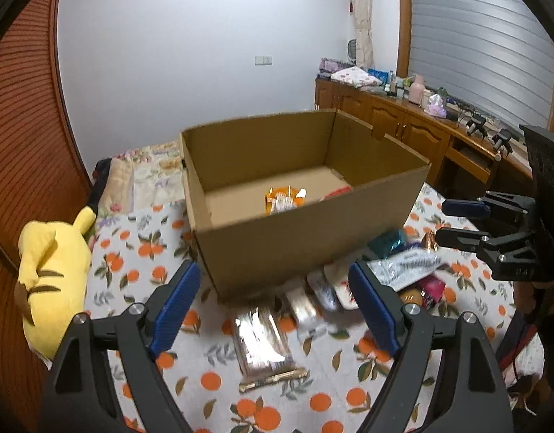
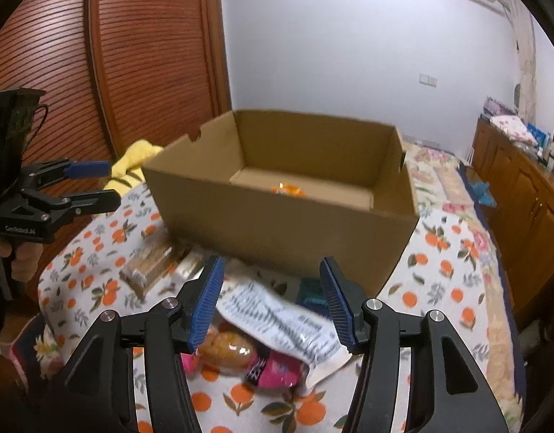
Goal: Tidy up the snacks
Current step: 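Grasp the clear bread bar pack with the left tool while the right tool grasps the white printed pouch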
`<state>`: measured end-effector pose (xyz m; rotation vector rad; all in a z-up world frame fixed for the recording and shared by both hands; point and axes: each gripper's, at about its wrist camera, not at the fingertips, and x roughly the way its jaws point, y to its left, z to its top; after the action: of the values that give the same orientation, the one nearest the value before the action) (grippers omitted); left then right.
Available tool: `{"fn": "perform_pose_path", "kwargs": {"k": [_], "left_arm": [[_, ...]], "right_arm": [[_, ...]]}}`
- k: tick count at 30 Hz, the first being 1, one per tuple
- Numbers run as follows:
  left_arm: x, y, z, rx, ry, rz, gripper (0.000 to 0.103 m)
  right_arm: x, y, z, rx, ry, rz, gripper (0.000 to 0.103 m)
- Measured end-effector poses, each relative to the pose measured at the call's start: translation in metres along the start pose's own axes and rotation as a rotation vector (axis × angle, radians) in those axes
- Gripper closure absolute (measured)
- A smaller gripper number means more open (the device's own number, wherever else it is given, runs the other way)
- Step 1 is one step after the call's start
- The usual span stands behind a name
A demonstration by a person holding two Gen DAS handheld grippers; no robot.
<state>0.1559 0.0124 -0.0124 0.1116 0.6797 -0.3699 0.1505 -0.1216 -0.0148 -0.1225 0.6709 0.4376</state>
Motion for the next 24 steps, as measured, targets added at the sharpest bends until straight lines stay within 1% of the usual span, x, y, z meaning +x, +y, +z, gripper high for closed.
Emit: {"fn": "perform_pose_path", "kwargs": {"k": [6,13,17,24], "left_arm": [[0.013,0.005,-0.021,-0.013,0.047,0.006,0.018],[0.033,0.009,-0.044,-0.031,0.101,0.01,0.018],[0.045,0.015,-0.053,-0.049,0.128,0.01,0.019],[0.062,0.017,-0.058,-0.072,0.153,0.013,0.021]], "right_arm": [[0.018,0.002,-0.017,0.002,0.051,0.016,0.046],[0.037,0.005,-0.027,0.013,0.093,0.042,0.046],[0.047,0.006,-0.029,0.014,0.117,0.047,0.046],[0.058,0.003,-0.032,0.011,0.156,0.054,0.044]]}}
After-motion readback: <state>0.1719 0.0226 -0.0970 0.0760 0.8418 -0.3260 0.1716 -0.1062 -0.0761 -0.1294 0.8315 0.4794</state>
